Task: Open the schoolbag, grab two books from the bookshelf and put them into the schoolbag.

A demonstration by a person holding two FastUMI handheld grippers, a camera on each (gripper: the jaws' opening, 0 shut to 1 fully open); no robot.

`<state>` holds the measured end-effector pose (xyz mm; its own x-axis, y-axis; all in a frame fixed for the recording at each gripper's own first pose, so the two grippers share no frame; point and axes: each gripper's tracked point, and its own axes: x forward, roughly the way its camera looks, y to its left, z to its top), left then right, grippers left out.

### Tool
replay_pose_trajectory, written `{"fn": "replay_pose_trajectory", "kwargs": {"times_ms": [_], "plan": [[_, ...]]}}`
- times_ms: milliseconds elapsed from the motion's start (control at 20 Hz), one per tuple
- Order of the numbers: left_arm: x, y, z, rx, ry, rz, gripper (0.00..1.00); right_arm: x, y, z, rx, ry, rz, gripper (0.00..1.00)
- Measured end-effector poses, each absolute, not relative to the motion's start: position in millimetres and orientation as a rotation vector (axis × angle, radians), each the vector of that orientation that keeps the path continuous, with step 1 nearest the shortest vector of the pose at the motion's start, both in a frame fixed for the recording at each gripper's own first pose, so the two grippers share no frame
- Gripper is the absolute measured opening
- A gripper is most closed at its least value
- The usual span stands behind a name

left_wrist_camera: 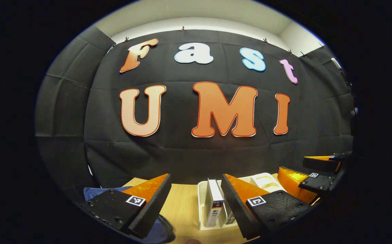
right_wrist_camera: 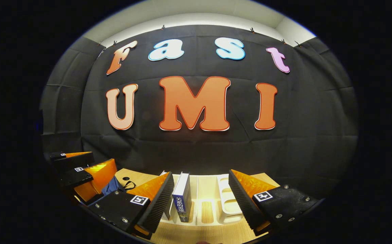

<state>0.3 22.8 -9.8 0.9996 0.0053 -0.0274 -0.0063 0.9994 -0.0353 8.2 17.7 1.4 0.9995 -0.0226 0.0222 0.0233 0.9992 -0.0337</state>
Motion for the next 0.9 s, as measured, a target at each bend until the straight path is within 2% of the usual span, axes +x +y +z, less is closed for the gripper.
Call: {"fn": "replay_pose_trajectory", "kwargs": {"times_ms": [400, 900], "plan": [[3.6, 43.4, -29.5, -0.050, 0.084, 0.032, 0.93, 9.7, 18.4, -4.2, -0.032, -0.008, -0.022, 0.96], [-11.8, 86.8, -98.4, 0.077, 0.289, 0.044, 0.93, 9.1, 8.9, -13.7, -0.039, 0.009, -0.019, 0.96]]}}
